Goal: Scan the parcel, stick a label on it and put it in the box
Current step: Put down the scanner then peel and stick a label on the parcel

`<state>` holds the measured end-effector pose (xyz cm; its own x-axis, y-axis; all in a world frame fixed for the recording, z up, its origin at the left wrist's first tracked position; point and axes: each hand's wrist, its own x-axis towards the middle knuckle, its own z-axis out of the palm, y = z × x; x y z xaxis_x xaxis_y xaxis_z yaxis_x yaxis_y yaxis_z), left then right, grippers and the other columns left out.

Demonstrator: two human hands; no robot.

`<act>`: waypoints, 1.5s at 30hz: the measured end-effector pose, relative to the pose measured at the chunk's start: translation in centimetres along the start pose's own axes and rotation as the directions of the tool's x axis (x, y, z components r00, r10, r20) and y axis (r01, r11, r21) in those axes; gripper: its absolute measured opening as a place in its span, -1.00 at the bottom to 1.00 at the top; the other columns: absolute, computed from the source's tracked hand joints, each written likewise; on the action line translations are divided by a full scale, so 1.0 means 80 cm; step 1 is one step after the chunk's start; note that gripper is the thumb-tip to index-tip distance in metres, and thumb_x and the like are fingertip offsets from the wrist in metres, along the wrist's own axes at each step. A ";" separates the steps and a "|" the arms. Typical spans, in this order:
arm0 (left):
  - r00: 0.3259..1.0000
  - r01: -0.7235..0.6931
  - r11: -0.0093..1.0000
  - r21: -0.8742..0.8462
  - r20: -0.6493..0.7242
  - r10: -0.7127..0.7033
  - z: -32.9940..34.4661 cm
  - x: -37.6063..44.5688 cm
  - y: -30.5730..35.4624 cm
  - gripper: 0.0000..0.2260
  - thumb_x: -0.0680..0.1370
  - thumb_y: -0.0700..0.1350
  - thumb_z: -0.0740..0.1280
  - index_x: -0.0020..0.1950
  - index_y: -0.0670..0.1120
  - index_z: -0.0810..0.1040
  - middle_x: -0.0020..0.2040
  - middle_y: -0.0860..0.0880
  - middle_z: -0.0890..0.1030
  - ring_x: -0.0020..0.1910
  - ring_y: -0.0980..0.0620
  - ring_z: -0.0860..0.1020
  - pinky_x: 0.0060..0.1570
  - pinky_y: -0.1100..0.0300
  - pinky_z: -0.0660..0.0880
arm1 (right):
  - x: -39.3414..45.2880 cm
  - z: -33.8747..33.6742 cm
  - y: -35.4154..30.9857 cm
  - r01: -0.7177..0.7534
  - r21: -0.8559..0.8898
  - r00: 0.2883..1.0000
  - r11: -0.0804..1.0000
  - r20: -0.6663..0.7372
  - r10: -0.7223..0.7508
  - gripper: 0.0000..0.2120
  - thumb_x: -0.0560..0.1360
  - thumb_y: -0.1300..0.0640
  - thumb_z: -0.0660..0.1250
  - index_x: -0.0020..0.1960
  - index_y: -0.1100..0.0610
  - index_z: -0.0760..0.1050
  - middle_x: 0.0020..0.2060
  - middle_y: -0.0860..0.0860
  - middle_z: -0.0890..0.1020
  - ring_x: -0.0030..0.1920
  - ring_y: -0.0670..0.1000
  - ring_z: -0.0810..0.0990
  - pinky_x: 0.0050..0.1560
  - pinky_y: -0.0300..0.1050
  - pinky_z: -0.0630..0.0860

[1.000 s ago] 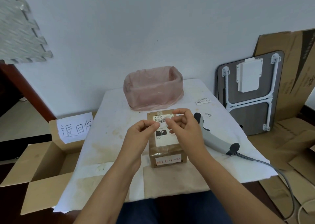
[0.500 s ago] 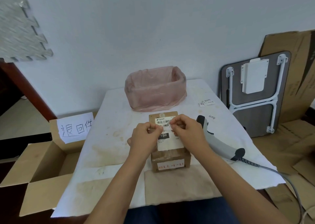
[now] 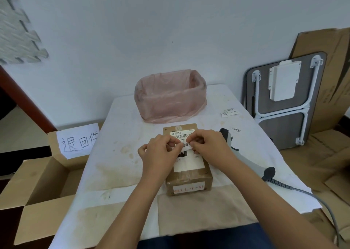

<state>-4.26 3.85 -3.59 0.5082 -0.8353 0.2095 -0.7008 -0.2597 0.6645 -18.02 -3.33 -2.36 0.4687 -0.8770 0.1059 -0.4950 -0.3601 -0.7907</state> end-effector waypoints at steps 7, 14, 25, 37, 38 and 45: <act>1.000 0.019 0.999 0.043 -0.019 -0.018 0.002 0.000 0.004 -0.90 0.52 0.05 0.32 -0.20 0.15 0.54 -0.21 0.17 0.48 -0.09 0.16 0.45 0.12 0.08 0.17 | 0.002 0.002 0.002 0.027 -0.001 1.000 1.000 0.006 -0.027 -0.87 0.49 0.22 0.35 -0.02 0.07 0.63 -0.16 0.00 0.65 -0.16 -0.06 0.60 0.00 -0.12 0.60; 0.996 0.084 0.996 0.028 -0.026 -0.084 0.007 0.002 0.005 -0.90 0.49 0.03 0.31 -0.18 0.08 0.59 -0.20 0.13 0.42 -0.05 0.09 0.42 0.06 0.12 0.14 | 0.011 0.003 0.000 0.073 -0.147 0.997 0.986 0.021 -0.070 -0.84 0.51 0.23 0.29 -0.01 0.10 0.63 -0.08 0.02 0.68 -0.09 -0.01 0.61 -0.02 -0.18 0.52; 0.997 0.072 0.996 0.048 -0.039 -0.070 0.011 0.002 0.000 -0.90 0.51 0.04 0.32 -0.16 0.09 0.59 -0.19 0.15 0.41 -0.03 0.09 0.44 0.04 0.14 0.11 | 0.008 0.015 0.015 0.180 -0.258 0.982 0.949 -0.003 -0.187 -0.83 0.51 0.21 0.30 0.09 0.08 0.54 -0.01 -0.06 0.53 -0.09 -0.05 0.50 -0.01 -0.14 0.49; 0.997 0.062 0.997 0.044 -0.048 -0.060 0.013 0.000 -0.004 -0.89 0.52 0.05 0.31 -0.14 0.07 0.60 -0.16 0.13 0.43 -0.01 0.09 0.44 0.05 0.15 0.12 | 0.002 0.019 0.018 0.092 -0.191 0.994 0.977 -0.034 -0.100 -0.84 0.51 0.23 0.29 0.07 0.09 0.54 0.04 -0.02 0.48 0.02 -0.03 0.49 0.01 -0.19 0.44; 0.997 0.061 0.997 0.043 -0.047 -0.059 0.013 0.000 -0.004 -0.89 0.52 0.05 0.31 -0.14 0.07 0.60 -0.16 0.14 0.42 -0.01 0.09 0.44 0.05 0.15 0.12 | 0.002 0.019 0.017 0.084 -0.188 0.995 0.978 -0.031 -0.092 -0.84 0.51 0.23 0.28 0.05 0.09 0.56 0.03 -0.02 0.48 0.01 -0.04 0.49 0.00 -0.21 0.43; 0.998 0.060 0.998 0.036 -0.036 -0.059 0.014 -0.001 -0.006 -0.88 0.53 0.06 0.31 -0.11 0.07 0.60 -0.15 0.14 0.42 -0.01 0.09 0.42 0.06 0.14 0.12 | 0.000 0.016 0.011 0.051 -0.165 0.998 0.985 -0.019 -0.055 -0.81 0.47 0.24 0.29 0.04 0.10 0.57 0.01 -0.06 0.44 -0.04 -0.06 0.48 0.02 -0.20 0.46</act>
<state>-4.49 3.50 -4.71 0.5661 -0.8007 0.1958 -0.6868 -0.3268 0.6492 -17.52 -3.25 -3.87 0.4810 -0.8618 0.1609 -0.5841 -0.4519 -0.6743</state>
